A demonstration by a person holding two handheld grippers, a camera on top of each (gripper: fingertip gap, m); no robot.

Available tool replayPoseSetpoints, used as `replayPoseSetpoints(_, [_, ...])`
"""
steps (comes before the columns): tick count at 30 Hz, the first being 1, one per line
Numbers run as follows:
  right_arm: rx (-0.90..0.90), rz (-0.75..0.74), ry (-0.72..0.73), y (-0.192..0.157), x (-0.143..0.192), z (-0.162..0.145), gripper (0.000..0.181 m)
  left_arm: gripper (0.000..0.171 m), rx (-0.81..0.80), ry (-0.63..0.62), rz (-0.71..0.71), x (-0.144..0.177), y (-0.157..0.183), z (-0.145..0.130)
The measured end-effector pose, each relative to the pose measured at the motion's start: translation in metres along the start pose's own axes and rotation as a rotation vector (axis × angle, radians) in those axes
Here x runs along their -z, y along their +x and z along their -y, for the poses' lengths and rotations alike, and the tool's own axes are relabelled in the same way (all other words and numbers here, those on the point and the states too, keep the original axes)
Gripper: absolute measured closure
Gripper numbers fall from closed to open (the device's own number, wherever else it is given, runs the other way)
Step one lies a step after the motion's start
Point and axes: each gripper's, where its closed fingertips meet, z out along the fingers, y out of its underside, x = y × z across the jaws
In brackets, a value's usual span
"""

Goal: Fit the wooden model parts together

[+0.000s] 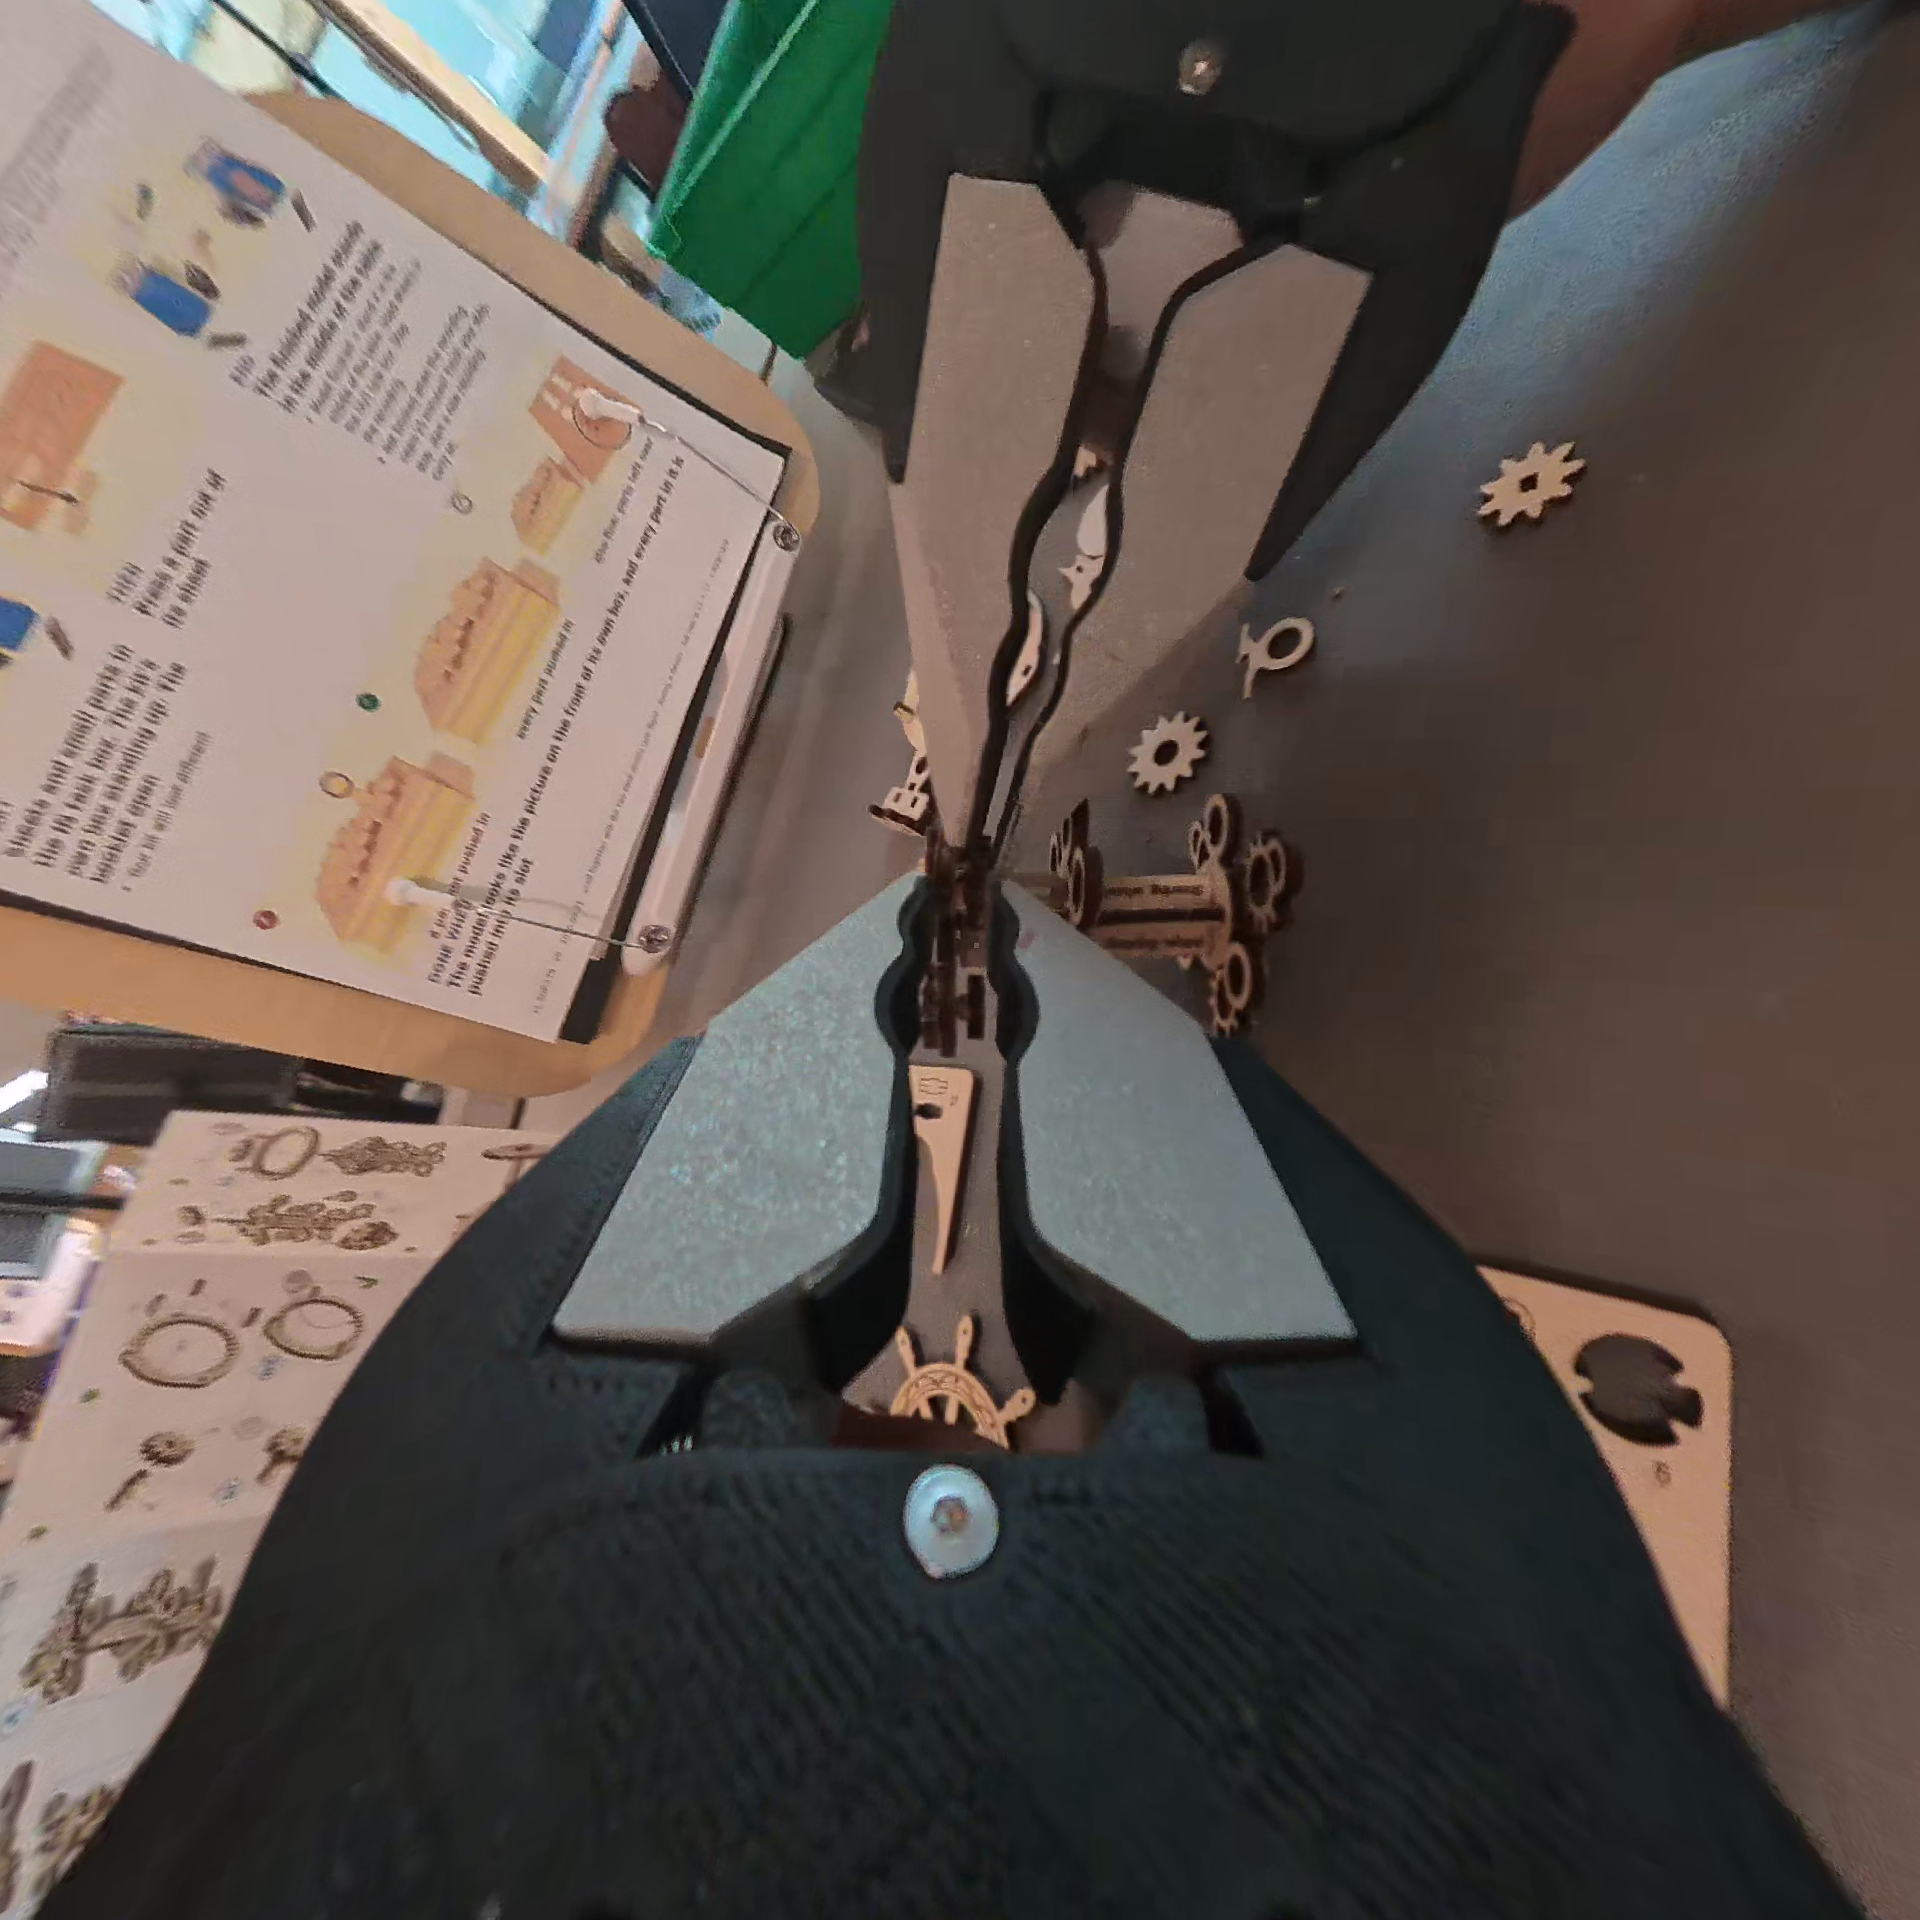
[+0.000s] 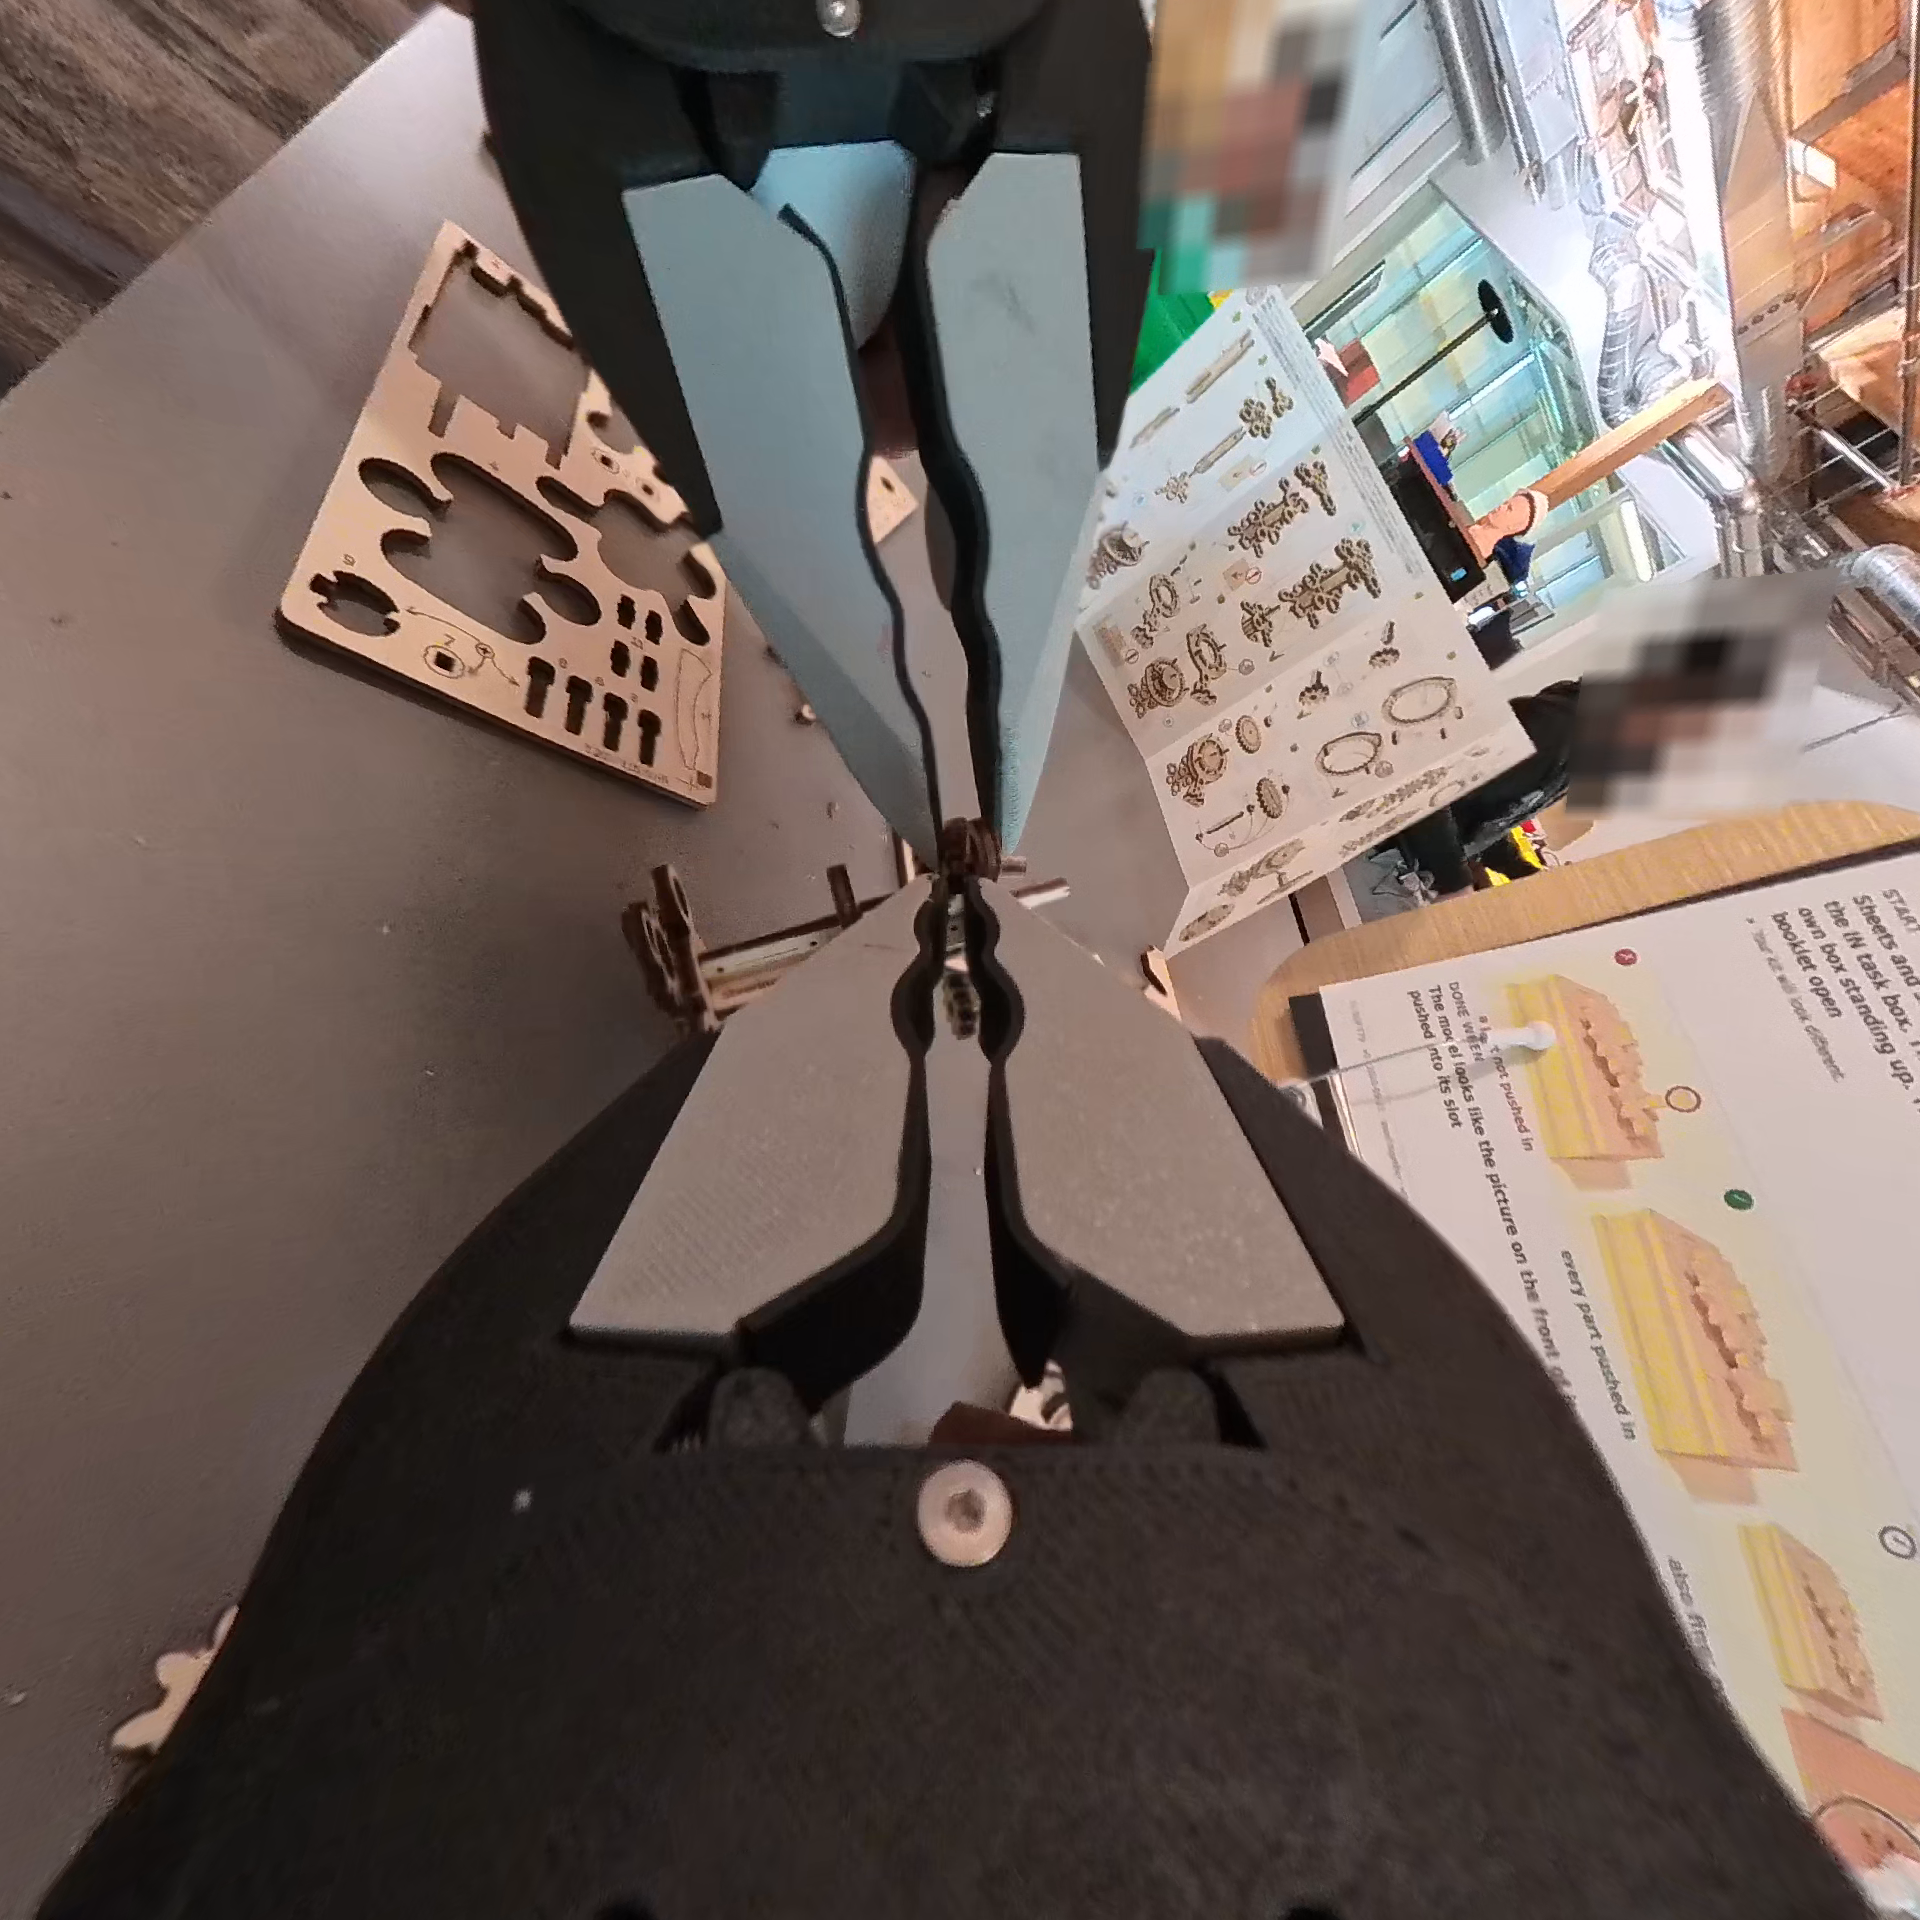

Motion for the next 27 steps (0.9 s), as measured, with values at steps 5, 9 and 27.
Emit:
replayPoseSetpoints(5, [0.041, -0.001, -0.009, -0.002, -0.001, 0.003, 0.178, 0.165, -0.054, 0.094, 0.064, 0.006, 0.003, 0.003])
replayPoseSetpoints(9, [0.111, -0.009, -0.029, -0.004, -0.002, 0.003, 0.176, 0.165, -0.083, 0.158, 0.064, 0.007, 0.004, 0.004])
replayPoseSetpoints(27, [0.319, -0.01, -0.042, -0.009, -0.003, 0.018, 0.168, 0.165, -0.137, 0.295, 0.073, 0.016, 0.01, 0.007])
